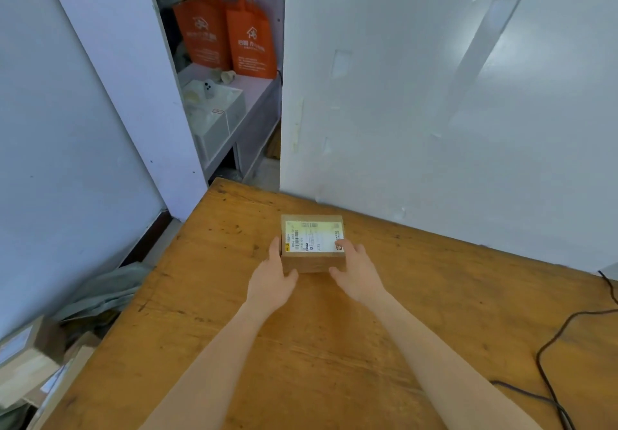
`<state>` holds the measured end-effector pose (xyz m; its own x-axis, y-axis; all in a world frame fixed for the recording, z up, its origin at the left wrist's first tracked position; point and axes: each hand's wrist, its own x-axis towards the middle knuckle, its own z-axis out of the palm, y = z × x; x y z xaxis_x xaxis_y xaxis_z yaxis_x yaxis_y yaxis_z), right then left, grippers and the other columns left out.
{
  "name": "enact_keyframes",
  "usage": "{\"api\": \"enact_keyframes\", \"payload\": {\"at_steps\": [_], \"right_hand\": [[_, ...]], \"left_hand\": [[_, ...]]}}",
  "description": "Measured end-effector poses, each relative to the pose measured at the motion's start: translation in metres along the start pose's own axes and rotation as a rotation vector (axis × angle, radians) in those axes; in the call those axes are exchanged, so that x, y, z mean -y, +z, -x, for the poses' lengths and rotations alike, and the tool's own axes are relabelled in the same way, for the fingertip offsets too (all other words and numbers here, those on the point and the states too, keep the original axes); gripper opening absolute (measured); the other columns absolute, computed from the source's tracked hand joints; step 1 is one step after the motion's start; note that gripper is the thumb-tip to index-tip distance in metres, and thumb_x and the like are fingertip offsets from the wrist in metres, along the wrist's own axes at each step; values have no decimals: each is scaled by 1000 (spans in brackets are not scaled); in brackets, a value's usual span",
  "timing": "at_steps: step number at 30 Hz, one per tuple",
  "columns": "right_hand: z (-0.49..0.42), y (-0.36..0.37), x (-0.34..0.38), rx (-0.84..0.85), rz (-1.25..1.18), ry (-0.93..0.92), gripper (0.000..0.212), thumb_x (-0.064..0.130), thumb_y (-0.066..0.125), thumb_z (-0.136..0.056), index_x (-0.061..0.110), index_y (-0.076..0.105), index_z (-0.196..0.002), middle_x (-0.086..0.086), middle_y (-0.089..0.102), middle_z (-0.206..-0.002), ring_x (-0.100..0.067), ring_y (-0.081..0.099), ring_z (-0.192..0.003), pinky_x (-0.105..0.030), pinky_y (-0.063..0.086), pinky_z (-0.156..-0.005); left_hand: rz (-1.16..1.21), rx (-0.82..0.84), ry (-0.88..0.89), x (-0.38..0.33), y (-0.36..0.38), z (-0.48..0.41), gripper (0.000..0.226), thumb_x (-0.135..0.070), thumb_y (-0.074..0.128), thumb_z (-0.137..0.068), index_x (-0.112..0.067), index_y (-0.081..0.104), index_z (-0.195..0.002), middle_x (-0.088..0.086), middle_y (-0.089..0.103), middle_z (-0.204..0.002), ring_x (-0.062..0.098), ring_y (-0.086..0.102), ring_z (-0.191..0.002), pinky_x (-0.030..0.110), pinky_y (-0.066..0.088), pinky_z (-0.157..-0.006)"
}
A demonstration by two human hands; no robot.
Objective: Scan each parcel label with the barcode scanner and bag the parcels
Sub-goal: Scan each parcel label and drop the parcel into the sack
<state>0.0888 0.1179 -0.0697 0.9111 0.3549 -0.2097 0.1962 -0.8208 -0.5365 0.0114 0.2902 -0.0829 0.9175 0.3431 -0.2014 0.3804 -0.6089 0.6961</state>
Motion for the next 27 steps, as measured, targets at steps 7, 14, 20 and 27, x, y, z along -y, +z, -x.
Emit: {"api": "enact_keyframes", "payload": {"at_steps": [7,14,20,27], "right_hand": [[73,2,-22,-85,-80,61,58,24,61,-89,25,35,-141,-5,41,-129,-14,57,-80,-24,49,-70],[179,9,-46,-117,-299,93,65,24,65,-87,23,34,-144,3,37,-120,-7,57,-78,-15,41,-70],[271,24,-70,20,-507,101,67,25,68,-85,32,32,-142,11,35,-116,-3,48,-101,-12,38,-83],[318,10,-130,-38,-400,43,72,32,68,-83,37,26,-142,17,46,-122,2,47,-115,-17,40,-95]], "left_hand": [[359,-104,-158,-28,30,40,58,-25,57,-91,-15,41,-146,1,57,-136,-1,55,-100,20,40,-89],[877,-179,-210,-57,67,111,28,-21,62,-92,-29,61,-118,-13,60,-116,-3,55,-101,15,43,-75],[1004,-186,-263,-63,100,160,14,-29,70,-86,-34,70,-99,-21,70,-89,-3,62,-83,22,45,-64],[1021,-241,-317,-70,125,192,55,-36,84,-69,-32,58,-118,2,61,-118,20,57,-107,41,49,-82]]}}
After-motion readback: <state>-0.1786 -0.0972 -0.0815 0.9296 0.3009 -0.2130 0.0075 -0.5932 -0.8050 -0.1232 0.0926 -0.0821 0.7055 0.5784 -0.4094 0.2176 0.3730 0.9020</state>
